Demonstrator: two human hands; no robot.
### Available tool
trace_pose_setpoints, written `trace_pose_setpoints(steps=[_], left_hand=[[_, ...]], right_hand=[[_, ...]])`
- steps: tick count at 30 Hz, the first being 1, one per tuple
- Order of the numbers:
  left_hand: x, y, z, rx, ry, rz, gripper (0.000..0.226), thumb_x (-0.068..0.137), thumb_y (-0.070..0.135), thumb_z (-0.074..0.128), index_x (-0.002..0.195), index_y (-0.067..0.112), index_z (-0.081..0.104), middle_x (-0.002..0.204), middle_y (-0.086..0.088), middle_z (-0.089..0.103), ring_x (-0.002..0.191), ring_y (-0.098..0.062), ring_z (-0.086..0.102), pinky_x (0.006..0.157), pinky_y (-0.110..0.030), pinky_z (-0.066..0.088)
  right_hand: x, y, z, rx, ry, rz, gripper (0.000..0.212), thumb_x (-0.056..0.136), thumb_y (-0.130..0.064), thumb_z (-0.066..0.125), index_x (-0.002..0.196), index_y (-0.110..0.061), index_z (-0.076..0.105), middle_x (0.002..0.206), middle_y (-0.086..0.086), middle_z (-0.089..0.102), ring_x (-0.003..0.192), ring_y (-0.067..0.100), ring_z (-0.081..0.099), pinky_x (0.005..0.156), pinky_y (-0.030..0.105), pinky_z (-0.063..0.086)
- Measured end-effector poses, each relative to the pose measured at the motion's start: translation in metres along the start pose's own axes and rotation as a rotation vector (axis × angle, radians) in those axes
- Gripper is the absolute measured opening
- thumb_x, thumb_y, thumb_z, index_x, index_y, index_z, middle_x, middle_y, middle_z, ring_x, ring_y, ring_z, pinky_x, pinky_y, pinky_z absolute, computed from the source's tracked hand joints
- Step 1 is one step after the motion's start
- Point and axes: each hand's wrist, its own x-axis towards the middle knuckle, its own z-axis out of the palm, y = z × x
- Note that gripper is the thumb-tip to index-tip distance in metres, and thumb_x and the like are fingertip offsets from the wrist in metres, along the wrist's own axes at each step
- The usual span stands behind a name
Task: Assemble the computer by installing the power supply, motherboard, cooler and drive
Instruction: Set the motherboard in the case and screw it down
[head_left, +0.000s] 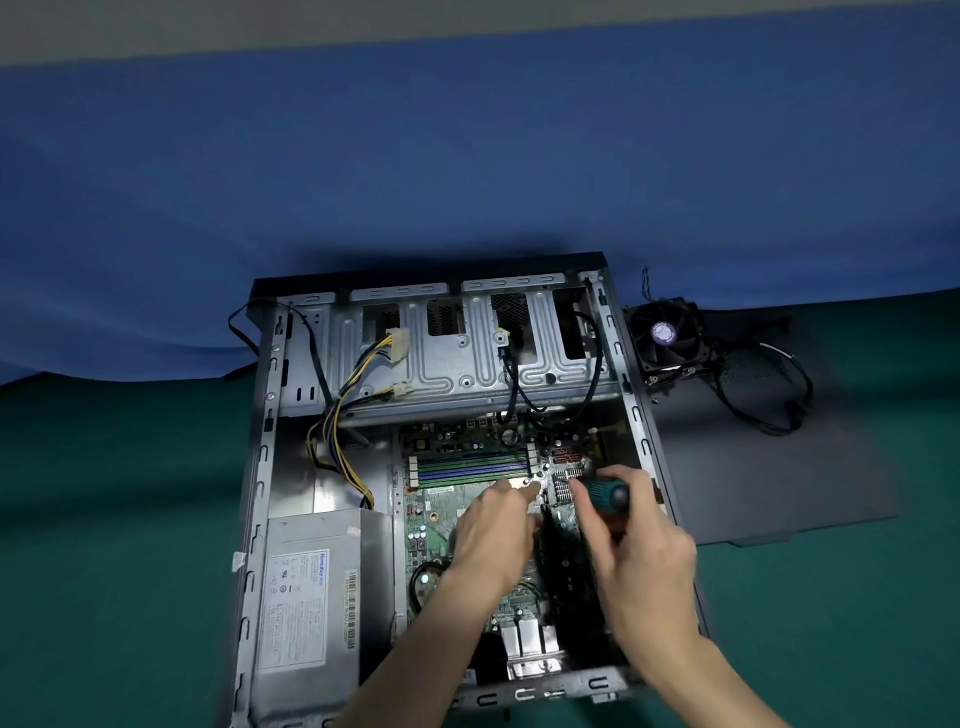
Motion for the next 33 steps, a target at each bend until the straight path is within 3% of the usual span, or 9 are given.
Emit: trace_pose_setpoints(steps=[4,10,15,19,33], left_hand=[[0.003,0.002,0.002,0.061,0.005,0.022,0.048,0.098,0.011,0.046,0.144,0.021,0.04,0.124,-0.005,0.051,0.115,-0.028,0.054,0.1,-0.044,0.045],[0.004,0.003,0.002,0.117,-0.031,0.029,0.052,0.09,0.002,0.046,0.139,0.02,0.043,0.114,-0.008,0.045,0.114,-0.03,0.048,0.096,-0.044,0.042],[0.004,0.004,0.003,0.152,-0.04,0.039,0.056,0.087,-0.003,0.047,0.139,0.016,0.043,0.114,-0.009,0.044,0.114,-0.03,0.046,0.098,-0.044,0.04],[0.003,0.005,0.003,0.168,-0.055,0.036,0.052,0.088,-0.002,0.048,0.138,0.014,0.045,0.118,-0.009,0.042,0.117,-0.03,0.044,0.101,-0.044,0.038],[0.005,0.008,0.002,0.209,-0.084,0.03,0.056,0.085,-0.004,0.051,0.138,0.013,0.044,0.127,-0.011,0.038,0.123,-0.032,0.041,0.103,-0.044,0.037]], right_hand=[[0.0,0.002,0.005,0.011,-0.067,0.028,0.024,0.077,-0.009,0.076,0.092,-0.004,0.058,0.06,-0.009,0.051,0.049,-0.001,0.033,0.052,0.009,0.031],[0.001,0.003,0.013,0.042,-0.147,0.036,0.024,0.081,-0.006,0.072,0.097,-0.008,0.054,0.065,-0.008,0.054,0.05,-0.007,0.037,0.052,-0.005,0.028],[0.005,0.005,0.018,0.05,-0.198,0.078,0.018,0.087,-0.007,0.068,0.094,-0.008,0.051,0.068,-0.002,0.058,0.05,0.01,0.049,0.049,0.021,0.037],[0.006,0.006,0.019,0.055,-0.227,0.111,0.017,0.088,-0.007,0.067,0.093,-0.008,0.051,0.067,-0.003,0.058,0.051,0.011,0.051,0.049,0.022,0.038],[0.005,0.006,0.019,0.064,-0.227,0.157,0.017,0.088,-0.007,0.066,0.098,-0.004,0.052,0.07,-0.003,0.059,0.053,0.005,0.047,0.053,0.006,0.033]])
